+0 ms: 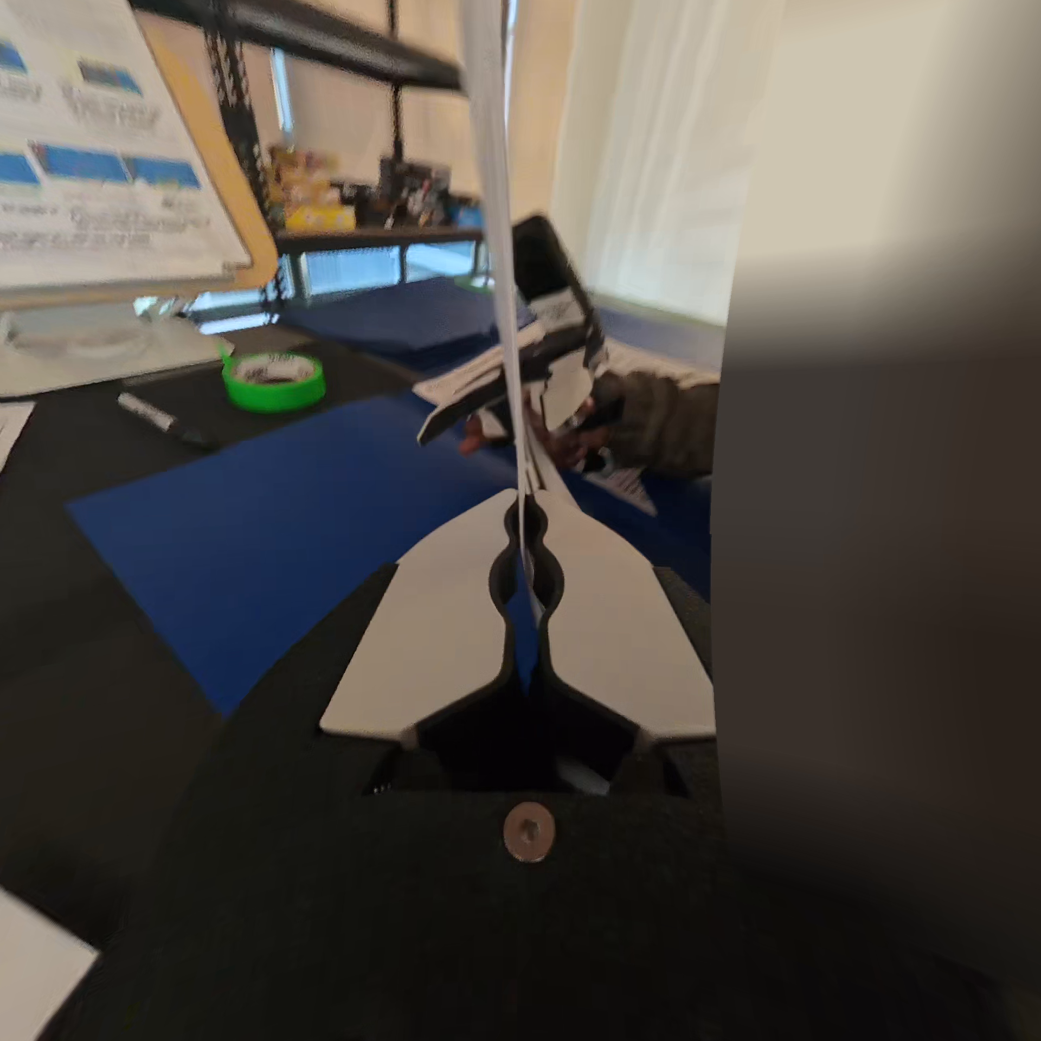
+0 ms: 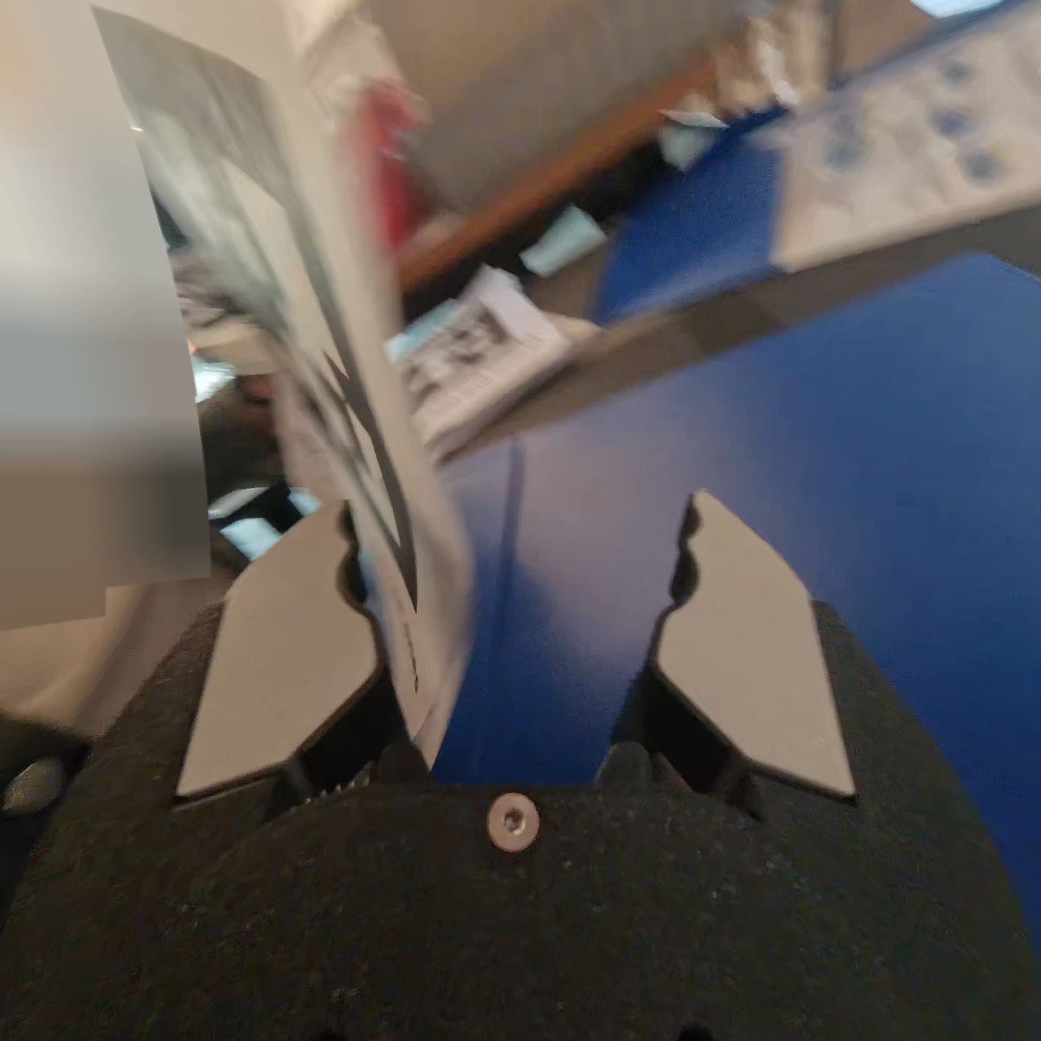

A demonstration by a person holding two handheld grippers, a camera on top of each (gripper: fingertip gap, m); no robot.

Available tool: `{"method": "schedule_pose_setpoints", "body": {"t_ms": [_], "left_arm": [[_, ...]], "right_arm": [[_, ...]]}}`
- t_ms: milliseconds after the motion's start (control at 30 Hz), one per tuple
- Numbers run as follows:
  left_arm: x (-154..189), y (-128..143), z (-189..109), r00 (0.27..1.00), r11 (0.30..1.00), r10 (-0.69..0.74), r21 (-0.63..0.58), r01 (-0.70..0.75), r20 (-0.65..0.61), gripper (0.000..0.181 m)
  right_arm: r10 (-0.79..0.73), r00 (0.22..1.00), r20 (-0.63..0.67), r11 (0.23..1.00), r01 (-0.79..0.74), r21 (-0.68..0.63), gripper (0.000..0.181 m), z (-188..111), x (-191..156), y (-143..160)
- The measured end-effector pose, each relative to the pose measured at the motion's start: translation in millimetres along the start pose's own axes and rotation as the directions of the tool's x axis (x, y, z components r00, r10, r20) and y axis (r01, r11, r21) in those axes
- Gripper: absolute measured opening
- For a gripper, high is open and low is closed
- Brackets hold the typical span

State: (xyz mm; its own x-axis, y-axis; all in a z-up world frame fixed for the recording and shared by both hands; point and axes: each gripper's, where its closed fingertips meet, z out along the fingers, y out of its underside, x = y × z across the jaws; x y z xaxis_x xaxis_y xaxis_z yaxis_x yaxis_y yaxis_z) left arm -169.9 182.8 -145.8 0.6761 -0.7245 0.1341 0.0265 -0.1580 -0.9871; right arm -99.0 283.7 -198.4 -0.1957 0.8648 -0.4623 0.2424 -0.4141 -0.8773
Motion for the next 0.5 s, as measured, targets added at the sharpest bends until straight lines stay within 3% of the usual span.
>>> {"method": "schedule_pose_setpoints", "body": {"t_ms": [33, 100, 133, 167, 300, 433, 500], "left_arm": [[0.4, -8.6, -2.1, 0.999, 0.999, -0.011, 0.034, 0.012, -0.042, 0.001], [-3.3, -20.4, -2.5, 0.998, 0.999, -0.001, 0.046, 0.004, -0.067, 0.000], [-7.1, -26.0, -2.0, 0.998, 0.999, 0.033, 0.044, -0.031, -0.051, 0.001], [-8.2, -30.4, -0.5, 0.996, 0.997, 0.080, 0.025, -0.078, -0.046, 0.001], [-15.3, -39.1, 9.3, 0.961, 0.958, 0.278, -0.073, -0.277, 0.007, 0.003], [-18.6, -33.3, 19.1, 0.931, 0.928, 0.364, -0.074, -0.364, -0.011, 0.007], [-18.4, -23.4, 23.6, 0.921, 0.919, 0.387, -0.067, -0.388, -0.037, 0.034]], "right_arm": [[-0.044, 0.992, 0.122, 0.998, 0.037, 0.058, 0.088, 2.6, -19.1, -9.0], [-0.143, 0.962, 0.234, 0.984, 0.112, 0.142, 0.045, 4.0, -48.3, -27.5], [-0.201, 0.957, 0.210, 0.972, 0.168, 0.164, 0.019, 4.3, -56.5, -36.9], [-0.251, 0.959, 0.131, 0.960, 0.229, 0.164, 0.005, 5.4, -58.9, -45.4], [-0.435, 0.890, -0.137, 0.895, 0.444, 0.044, 0.000, 1.9, -72.5, -63.1], [-0.517, 0.818, -0.253, 0.848, 0.528, -0.028, 0.000, -4.7, -77.9, -57.0], [-0.543, 0.793, -0.278, 0.832, 0.554, -0.044, 0.009, -5.7, -75.0, -44.4]]}}
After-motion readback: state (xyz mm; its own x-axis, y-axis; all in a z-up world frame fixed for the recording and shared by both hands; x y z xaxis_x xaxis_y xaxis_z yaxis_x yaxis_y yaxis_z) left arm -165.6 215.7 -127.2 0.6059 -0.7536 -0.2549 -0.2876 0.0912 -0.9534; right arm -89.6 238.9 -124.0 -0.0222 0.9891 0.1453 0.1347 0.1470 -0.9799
